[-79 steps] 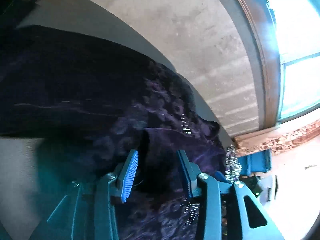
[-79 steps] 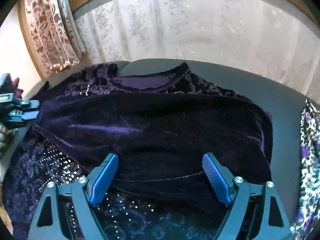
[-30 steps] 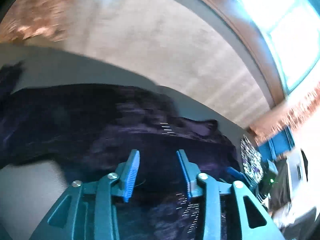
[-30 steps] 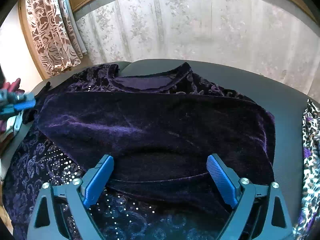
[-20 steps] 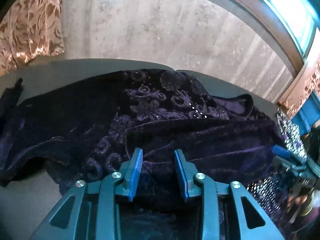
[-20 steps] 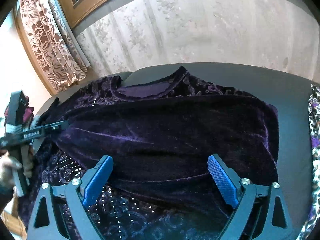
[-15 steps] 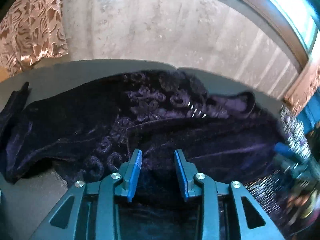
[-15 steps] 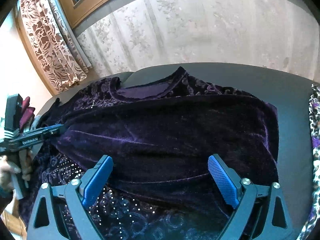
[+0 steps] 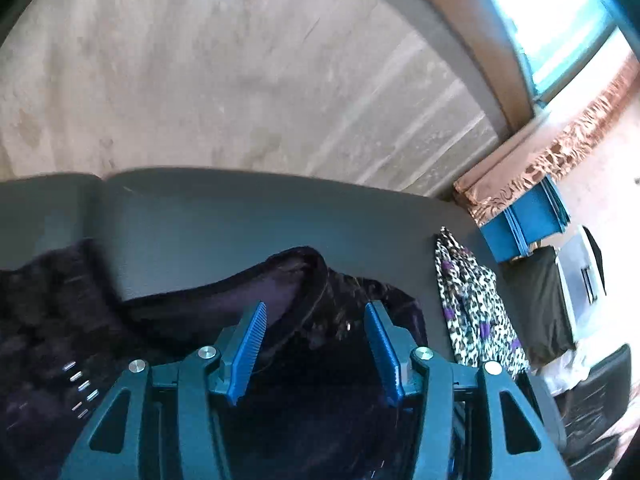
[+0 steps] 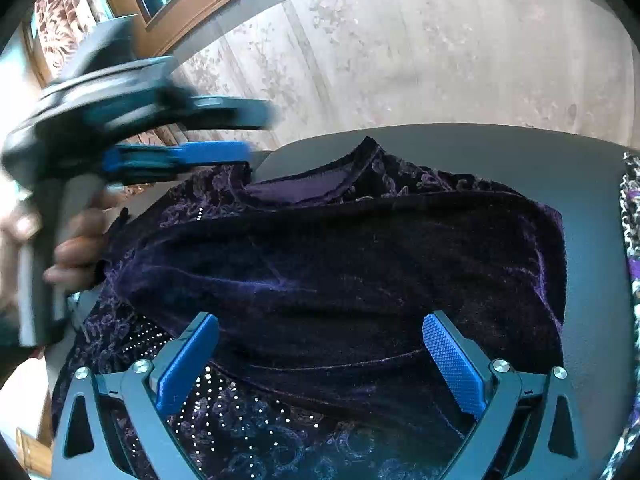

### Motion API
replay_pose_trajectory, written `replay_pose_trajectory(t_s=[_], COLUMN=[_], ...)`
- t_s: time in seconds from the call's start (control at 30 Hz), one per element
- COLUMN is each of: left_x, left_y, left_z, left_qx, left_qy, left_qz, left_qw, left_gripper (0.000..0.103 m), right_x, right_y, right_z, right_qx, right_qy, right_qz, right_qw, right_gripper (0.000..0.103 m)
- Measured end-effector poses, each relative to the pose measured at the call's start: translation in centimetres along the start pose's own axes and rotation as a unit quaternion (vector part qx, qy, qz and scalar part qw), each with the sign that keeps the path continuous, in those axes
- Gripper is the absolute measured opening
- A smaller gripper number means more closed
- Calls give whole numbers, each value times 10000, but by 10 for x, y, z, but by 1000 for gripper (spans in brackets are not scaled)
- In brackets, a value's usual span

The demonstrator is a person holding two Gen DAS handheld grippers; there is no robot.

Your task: Fold clothes

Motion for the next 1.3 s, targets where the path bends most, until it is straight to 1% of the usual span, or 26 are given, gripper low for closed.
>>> replay_pose_trajectory(t_s=[0.1, 0.17, 0.23, 0.27, 0.3, 0.37, 0.4, 0.43, 0.53, 0.6, 0.67, 0.7, 0.73, 0.77, 0.8, 0.83, 0.87, 0.93, 1.0, 1.03, 1.13, 1.2, 1.23, 1.27, 1.3], left_x=[26, 40, 50, 51, 50, 47, 46, 45, 42, 33, 28, 27, 23, 17, 11, 2, -11, -39, -71, -87, -143, -185, -205, -227, -246], left_y=[-8, -6, -5, -5, -7, -10, -11, -11, -5, 0, 2, 2, 3, 3, 4, 6, 8, 16, 30, 37, 61, 76, 83, 90, 96], left_z=[1, -2, -7, -11, -15, -21, -25, -22, 12, 24, 21, 18, 13, 9, 6, 5, 7, 12, 30, 42, 89, 130, 153, 179, 203], left_qx=[-116, -51, 78, 143, 192, 291, 340, 362, 258, 205, 290, 356, 373, 355, 316, 252, 211, 199, 265, 248, 62, -215, -441, -715, -982], left_qy=[54, -8, -27, 11, 69, 185, 243, 137, -614, -687, -869, -969, -1027, -1055, -1023, -954, -977, -1197, -1720, -2025, -2952, -3590, -3890, -4188, -4410], left_qz=[294, 486, 638, 594, 481, 253, 139, 78, 68, -71, -146, -160, -182, -210, -255, -338, -458, -700, -842, -902, -1078, -1198, -1217, -1222, -1212], left_qw=[9995, 9988, 9979, 9981, 9986, 9991, 9990, 9992, 9978, 9974, 9957, 9945, 9938, 9936, 9939, 9945, 9939, 9901, 9811, 9748, 9493, 9254, 9121, 8970, 8839], left_gripper=[52, 52, 50, 39, 19, 8, 6, 5, 3, 5, 6, 10, 18, 32, 36, 38, 46, 46, 46, 46, 46, 46, 46, 47, 47], right_x=[-1, -2, -2, -2, -2, -2, -2, -2, -1, 0, 1, 1, 0, -2, -3, -3, -3, -3, -2, -1, -1, -2, -2, -2, -2], right_y=[-1, -1, -1, -1, -1, 0, 0, -1, -1, -1, -1, -1, -1, 0, 0, 1, 1, 1, 0, 0, -2, -1, -2, -2, -2], right_z=[-4, -5, -6, -7, -7, -7, -7, -7, -7, -7, -7, -7, -10, -13, -14, -15, -16, -15, -12, -11, -11, -10, -10, -9, -9], right_qx=[100, 160, 196, 209, 220, 233, 237, 240, 253, 265, 281, 285, 296, 302, 302, 303, 300, 290, 273, 264, 243, 215, 200, 182, 165], right_qy=[-135, -214, -266, -285, -298, -314, -318, -323, -339, -357, -384, -393, -389, -383, -380, -378, -373, -358, -338, -328, -292, -255, -234, -208, -183], right_qz=[-64, -102, -128, -139, -147, -160, -164, -165, -176, -183, -187, -188, -195, -201, -204, -207, -207, -200, -186, -178, -158, -140, -131, -121, -111], right_qw=[9998, 9996, 9994, 9993, 9992, 9991, 9991, 9991, 9990, 9988, 9987, 9986, 9986, 9986, 9986, 9986, 9986, 9987, 9989, 9990, 9992, 9993, 9994, 9995, 9996], right_gripper=[103, 103, 103, 103, 103, 103, 103, 103, 103, 103, 103, 103, 103, 103, 103, 103, 103, 103, 103, 103, 103, 103, 103, 103, 103])
Point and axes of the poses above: each gripper's, at about its wrist camera, not at the fingertips, and x roughly the way its jaws point, z to its left, y to its underside, the point moved 4 cm from there along x, roughly the way its jaws point, and after that the axes turned 2 degrees about x, right-handed, at the moved point
